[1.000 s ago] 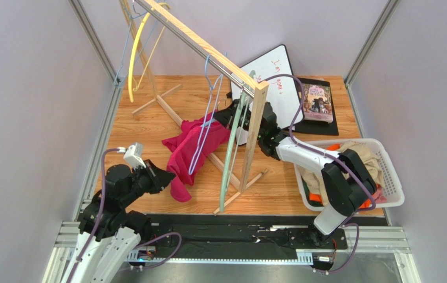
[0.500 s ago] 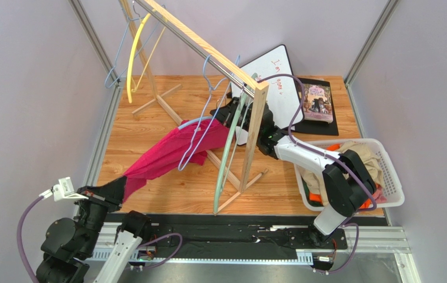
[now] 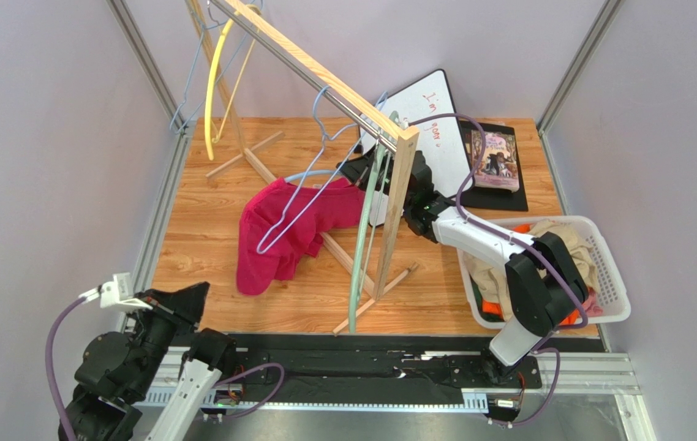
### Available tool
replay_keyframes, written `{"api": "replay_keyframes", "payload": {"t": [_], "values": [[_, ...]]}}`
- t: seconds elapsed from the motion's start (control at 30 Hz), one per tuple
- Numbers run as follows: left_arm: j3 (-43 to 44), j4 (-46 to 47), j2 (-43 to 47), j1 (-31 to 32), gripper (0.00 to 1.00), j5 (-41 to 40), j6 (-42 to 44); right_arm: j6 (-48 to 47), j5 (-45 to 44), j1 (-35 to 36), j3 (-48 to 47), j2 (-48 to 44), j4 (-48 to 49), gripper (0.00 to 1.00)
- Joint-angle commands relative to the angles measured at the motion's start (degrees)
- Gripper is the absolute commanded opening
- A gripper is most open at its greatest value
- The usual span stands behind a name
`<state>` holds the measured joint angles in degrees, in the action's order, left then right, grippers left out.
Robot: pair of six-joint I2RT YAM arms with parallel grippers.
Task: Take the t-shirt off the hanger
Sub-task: Remove the tshirt from the hanger
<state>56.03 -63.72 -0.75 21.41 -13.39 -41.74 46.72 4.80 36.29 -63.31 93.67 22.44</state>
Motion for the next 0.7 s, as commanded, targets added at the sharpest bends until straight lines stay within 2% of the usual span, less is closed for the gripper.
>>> {"api": "replay_keyframes", "payload": {"t": [0.0,0.07,0.13,0.27,0.37,0.57,0.67], "values": [[-1.7,12.7,-10.0,-0.1,0.61,20.9,10.0,-6.5,3.0,-0.3,-1.6,-2.2,1.3,0.0],[-0.4,15.4,-14.5,-0.1,0.92,24.5,12.3,-9.3,4.6,0.0,-1.8,-3.0,-0.1,0.0],[0.1,17.3,-19.6,-0.1,1.0,26.0,15.0,-10.9,4.9,0.4,-1.5,-3.9,-0.8,0.0],[2.3,18.1,-26.5,-0.1,0.99,23.5,18.8,-11.7,7.1,0.4,-0.9,-4.2,0.3,0.0],[2.7,18.1,-31.0,-0.1,0.99,25.1,19.8,-11.1,8.1,0.4,-0.9,-3.6,1.2,0.0],[-2.5,19.6,-27.5,-0.1,0.96,32.7,18.5,-9.7,8.7,0.4,-2.5,-2.3,1.5,0.0],[-5.3,18.7,-26.1,-0.1,0.91,31.1,16.6,-8.3,9.6,0.4,-3.1,-1.3,2.4,0.0]]}}
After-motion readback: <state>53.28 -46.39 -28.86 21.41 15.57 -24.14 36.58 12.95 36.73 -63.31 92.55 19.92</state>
